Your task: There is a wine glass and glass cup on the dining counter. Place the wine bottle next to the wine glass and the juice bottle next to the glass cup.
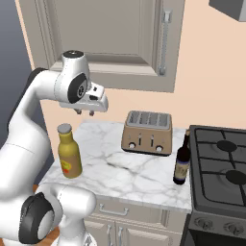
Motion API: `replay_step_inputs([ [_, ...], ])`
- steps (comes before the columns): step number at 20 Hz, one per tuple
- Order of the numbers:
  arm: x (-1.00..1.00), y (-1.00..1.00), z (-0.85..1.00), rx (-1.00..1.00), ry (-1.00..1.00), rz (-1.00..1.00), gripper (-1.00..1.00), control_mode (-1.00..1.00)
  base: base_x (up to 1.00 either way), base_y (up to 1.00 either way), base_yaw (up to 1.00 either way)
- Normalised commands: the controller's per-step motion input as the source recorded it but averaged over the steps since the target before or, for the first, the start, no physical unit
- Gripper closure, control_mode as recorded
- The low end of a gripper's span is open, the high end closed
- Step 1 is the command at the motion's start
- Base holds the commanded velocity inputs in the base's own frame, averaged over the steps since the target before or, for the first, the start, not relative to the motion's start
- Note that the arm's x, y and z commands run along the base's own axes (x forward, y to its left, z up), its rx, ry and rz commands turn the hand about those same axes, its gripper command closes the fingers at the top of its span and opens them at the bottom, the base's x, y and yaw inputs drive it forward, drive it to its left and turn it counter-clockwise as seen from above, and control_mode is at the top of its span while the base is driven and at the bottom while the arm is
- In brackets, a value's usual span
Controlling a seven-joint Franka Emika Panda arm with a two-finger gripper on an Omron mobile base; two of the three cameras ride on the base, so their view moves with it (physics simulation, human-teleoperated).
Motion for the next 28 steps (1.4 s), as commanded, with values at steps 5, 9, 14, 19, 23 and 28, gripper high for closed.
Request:
replay_step_inputs([
  [5, -0.01, 0.0, -0.01, 0.0, 0.0, 0.0, -1.0, -1.0, 0.0, 0.0, 0.0],
  [9, -0.01, 0.26, -0.09, 0.0, 0.0, -0.01, -1.0, -1.0, 0.0, 0.0, 0.0],
  [14, 0.0, 0.38, -0.1, 0.02, 0.02, -0.01, -1.0, -1.0, 0.0, 0.0, 0.0],
  [19, 0.0, 0.45, -0.11, 0.0, 0.02, 0.0, -1.0, -1.0, 0.0, 0.0, 0.0],
  [23, 0.14, 0.47, -0.18, 0.0, 0.05, 0.0, -1.0, -1.0, 0.0, 0.0, 0.0],
  [28, 0.1, 0.36, -0.16, 0.0, 0.08, 0.0, -1.0, -1.0, 0.0, 0.0, 0.0],
])
